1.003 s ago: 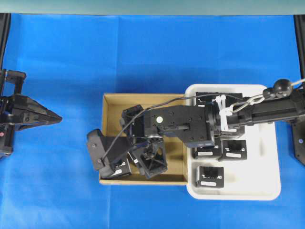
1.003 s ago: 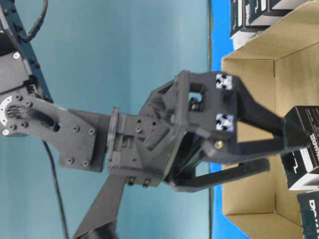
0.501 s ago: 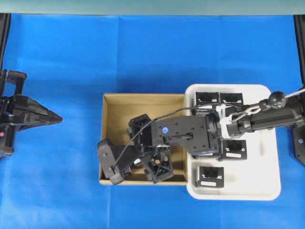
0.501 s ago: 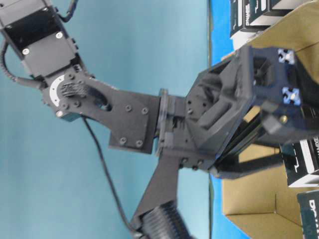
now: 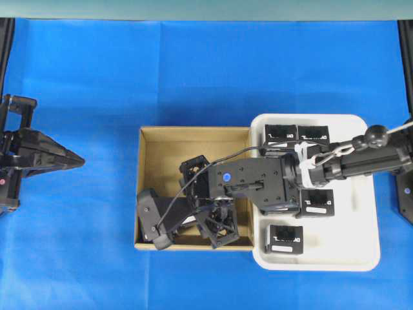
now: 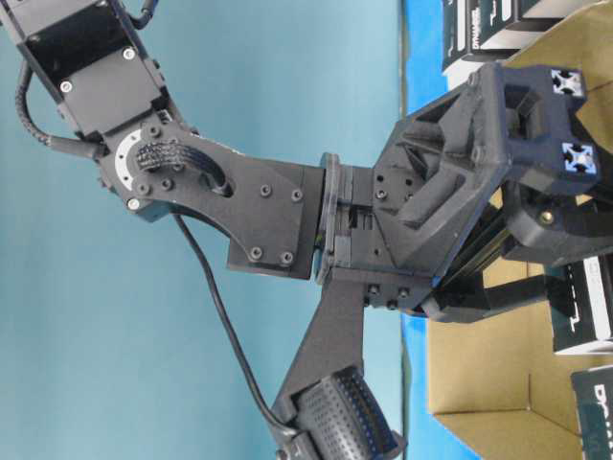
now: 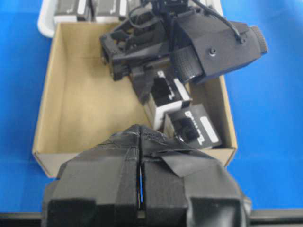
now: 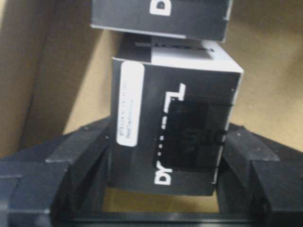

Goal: Pick the box from inside the cardboard box.
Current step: 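Lift the held black box up out of the cardboard box, then carry the black box right to the empty bottom-right slot of the white tray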

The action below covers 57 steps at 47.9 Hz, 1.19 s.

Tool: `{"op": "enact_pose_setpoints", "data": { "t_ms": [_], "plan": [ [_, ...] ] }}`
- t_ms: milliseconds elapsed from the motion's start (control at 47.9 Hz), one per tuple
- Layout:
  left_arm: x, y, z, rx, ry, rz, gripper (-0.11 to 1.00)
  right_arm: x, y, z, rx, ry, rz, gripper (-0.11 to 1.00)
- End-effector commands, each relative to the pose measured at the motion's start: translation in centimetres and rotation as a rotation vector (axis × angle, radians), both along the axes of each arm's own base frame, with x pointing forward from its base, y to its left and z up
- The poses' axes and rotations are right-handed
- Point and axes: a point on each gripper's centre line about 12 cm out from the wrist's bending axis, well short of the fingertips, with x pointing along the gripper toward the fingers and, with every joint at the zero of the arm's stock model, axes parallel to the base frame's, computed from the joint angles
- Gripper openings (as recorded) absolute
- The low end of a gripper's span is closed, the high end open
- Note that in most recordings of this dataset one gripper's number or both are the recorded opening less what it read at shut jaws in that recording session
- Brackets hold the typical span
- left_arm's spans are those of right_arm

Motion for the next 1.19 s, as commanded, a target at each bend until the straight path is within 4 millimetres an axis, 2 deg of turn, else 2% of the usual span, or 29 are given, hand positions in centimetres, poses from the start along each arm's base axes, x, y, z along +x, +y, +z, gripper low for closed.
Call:
{"op": "enact_pose_setpoints", "data": {
  "t_ms": [0,125,272,439,543,647,794,1170],
  "plan": [
    [0.2,0.0,0.7,0.002,-0.020,-0.002,-0.07,0.7,-0.2,2.0,0.004,-0.052,-0.010,0.64],
    [0.1,-0.1,0.6,0.001,-0.017,-0.006,-0.07,1.4,-0.8,4.9,0.013,-0.100,-0.043,0.64],
    [0.1,-0.2,0.6,0.001,-0.015,-0.011,-0.07,1.0,-2.1,8.3,0.019,-0.092,-0.092,0.64],
    [0.1,-0.2,0.5,0.001,-0.008,-0.010,-0.07,-0.2,-2.7,12.0,0.023,-0.085,-0.113,0.64],
    [0.0,-0.2,0.4,0.002,0.008,-0.010,-0.07,-1.6,-2.8,14.7,0.027,-0.084,-0.130,0.64],
    [0.0,-0.2,0.2,0.002,0.020,-0.010,-0.07,-3.3,-2.6,16.4,0.035,-0.058,-0.164,0.64],
    [-0.1,-0.3,0.2,0.002,0.021,-0.013,-0.07,-6.1,-1.3,17.4,0.043,0.011,-0.208,0.64],
    [-0.2,-0.3,0.2,0.003,0.021,-0.018,-0.07,-12.8,3.9,15.7,0.079,0.119,-0.285,0.64]
  ]
}}
